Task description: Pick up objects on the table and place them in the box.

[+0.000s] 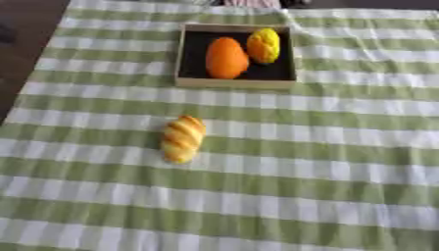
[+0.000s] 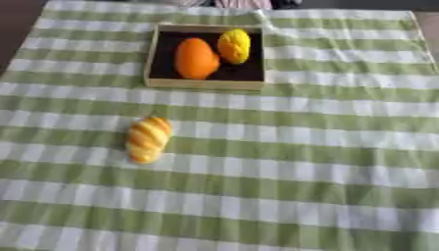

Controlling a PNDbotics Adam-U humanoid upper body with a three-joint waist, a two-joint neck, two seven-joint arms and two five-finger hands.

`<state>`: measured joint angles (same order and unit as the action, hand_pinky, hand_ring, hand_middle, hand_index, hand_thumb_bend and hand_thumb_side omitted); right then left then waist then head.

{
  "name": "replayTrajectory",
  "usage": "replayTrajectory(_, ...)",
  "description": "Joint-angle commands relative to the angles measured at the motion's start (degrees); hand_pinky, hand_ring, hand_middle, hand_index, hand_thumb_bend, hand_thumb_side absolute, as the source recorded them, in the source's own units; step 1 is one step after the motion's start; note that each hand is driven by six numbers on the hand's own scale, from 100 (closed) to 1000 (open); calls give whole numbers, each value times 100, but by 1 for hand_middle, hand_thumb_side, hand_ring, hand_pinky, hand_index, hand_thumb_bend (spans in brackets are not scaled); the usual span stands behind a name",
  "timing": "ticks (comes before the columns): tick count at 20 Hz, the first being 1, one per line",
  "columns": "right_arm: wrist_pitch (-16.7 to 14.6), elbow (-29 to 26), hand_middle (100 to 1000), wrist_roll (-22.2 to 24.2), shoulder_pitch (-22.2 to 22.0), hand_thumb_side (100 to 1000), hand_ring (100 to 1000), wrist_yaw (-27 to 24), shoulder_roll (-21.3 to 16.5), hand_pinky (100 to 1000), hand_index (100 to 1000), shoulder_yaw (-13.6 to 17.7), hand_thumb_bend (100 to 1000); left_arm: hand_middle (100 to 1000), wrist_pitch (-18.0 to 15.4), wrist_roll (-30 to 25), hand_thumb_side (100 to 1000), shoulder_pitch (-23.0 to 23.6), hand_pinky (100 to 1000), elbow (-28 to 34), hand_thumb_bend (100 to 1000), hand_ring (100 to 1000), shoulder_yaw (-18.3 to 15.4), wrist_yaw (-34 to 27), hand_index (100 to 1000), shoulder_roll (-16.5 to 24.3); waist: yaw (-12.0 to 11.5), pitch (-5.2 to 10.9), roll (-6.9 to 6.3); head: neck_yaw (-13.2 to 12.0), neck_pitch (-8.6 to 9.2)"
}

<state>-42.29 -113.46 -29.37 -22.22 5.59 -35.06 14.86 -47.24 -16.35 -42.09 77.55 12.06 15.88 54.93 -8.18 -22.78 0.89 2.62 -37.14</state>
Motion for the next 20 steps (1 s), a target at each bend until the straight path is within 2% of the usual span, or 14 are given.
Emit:
replayTrajectory(1,-608,-113,756,-198,-59,470,1000,-201,-87,990,809,109,100,724,-473,-708,300,-174,818,-66,109,807,120,164,873,52,4,138,-10,16,98)
replayTrajectory(4,-824,-113,755,-38,-104,470,1000,-339,-86,991,809,102,100,721,-473,-923,328,-266,817,-143,100,801,270,128,875,-72,4,151,-22,12,85)
replayTrajectory(6,-931,-113,754,65,-127,470,1000,-442,-78,991,808,106,100,718,-472,-1073,294,-367,815,-120,100,797,373,22,874,-205,-6,165,-25,20,73)
replayTrajectory(7,-950,-113,753,109,-134,463,1000,-496,-77,991,808,117,100,716,-461,-1144,325,-430,814,-113,100,795,417,-38,874,-277,-12,172,-24,26,65)
replayTrajectory(9,-963,-113,752,203,-162,470,1000,-599,-68,992,807,130,100,714,-390,-1245,294,-590,812,-77,100,791,508,-169,875,-445,-26,192,-17,35,46)
replayTrajectory(12,-967,-113,750,350,-184,470,1000,-737,-52,993,805,136,100,707,-195,-1217,202,-855,808,3,100,780,613,-384,876,-761,-70,236,-17,27,1)
replayTrajectory(15,-967,-113,750,486,-218,470,1000,-859,-49,994,805,139,100,700,30,-1170,204,-1076,805,34,100,772,713,-590,876,-1102,-108,286,-19,33,-41)
replayTrajectory(20,-962,-113,750,646,-269,470,1000,-1028,-45,994,801,167,100,706,298,-1414,211,-1317,804,99,100,771,818,-811,882,-1636,-154,373,-12,74,-88)
